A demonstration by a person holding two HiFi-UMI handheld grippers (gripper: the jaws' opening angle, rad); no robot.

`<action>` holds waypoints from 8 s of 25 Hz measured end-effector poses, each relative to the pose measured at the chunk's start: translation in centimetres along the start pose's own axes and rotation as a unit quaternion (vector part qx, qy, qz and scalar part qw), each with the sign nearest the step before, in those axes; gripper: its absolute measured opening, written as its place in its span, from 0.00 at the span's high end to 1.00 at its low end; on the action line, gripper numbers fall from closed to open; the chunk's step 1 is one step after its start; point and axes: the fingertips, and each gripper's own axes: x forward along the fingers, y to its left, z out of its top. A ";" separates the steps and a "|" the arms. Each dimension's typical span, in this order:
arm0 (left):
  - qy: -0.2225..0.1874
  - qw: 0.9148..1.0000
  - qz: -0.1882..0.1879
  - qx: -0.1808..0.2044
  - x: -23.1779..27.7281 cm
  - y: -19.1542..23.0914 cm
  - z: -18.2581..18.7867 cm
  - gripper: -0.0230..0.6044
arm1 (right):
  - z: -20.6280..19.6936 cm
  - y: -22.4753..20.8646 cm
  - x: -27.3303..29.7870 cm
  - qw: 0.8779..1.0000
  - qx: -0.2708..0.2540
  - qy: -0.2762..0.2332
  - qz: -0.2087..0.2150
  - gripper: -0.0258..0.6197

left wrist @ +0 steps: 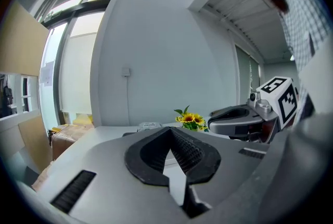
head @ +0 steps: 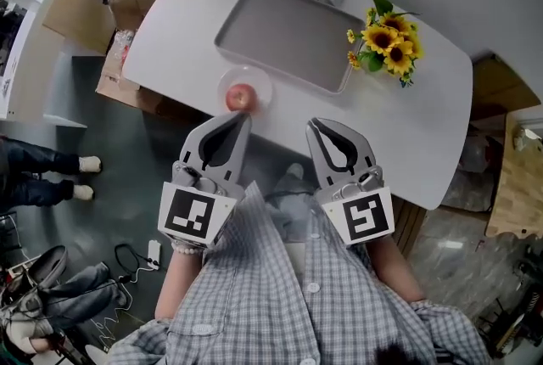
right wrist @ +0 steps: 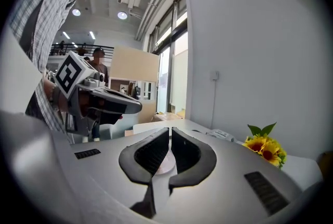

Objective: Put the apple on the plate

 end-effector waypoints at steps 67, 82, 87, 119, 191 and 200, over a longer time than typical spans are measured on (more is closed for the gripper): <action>0.373 0.904 -0.150 -0.143 10.7 16.0 -24.2 0.83 | -21.4 1.8 16.1 0.876 0.333 0.347 -0.033 0.84; 0.394 0.888 -0.169 -0.168 10.8 15.3 -24.6 0.83 | -22.1 1.8 16.1 0.847 0.397 0.350 -0.045 0.85; 0.406 0.878 -0.171 -0.188 10.8 15.2 -24.7 0.84 | -22.1 1.8 16.1 0.835 0.423 0.348 -0.053 0.85; 0.493 0.790 -0.161 -0.328 10.3 14.7 -24.5 0.89 | -21.4 1.2 15.5 0.761 0.544 0.341 -0.091 0.88; 0.449 0.809 -0.193 -0.327 27.8 15.2 -17.8 0.90 | -20.0 -15.3 20.4 0.775 0.548 0.282 -0.142 0.88; 0.433 0.811 -0.206 -0.336 28.0 15.1 -17.3 0.90 | -19.9 -15.5 20.6 0.782 0.542 0.277 -0.135 0.88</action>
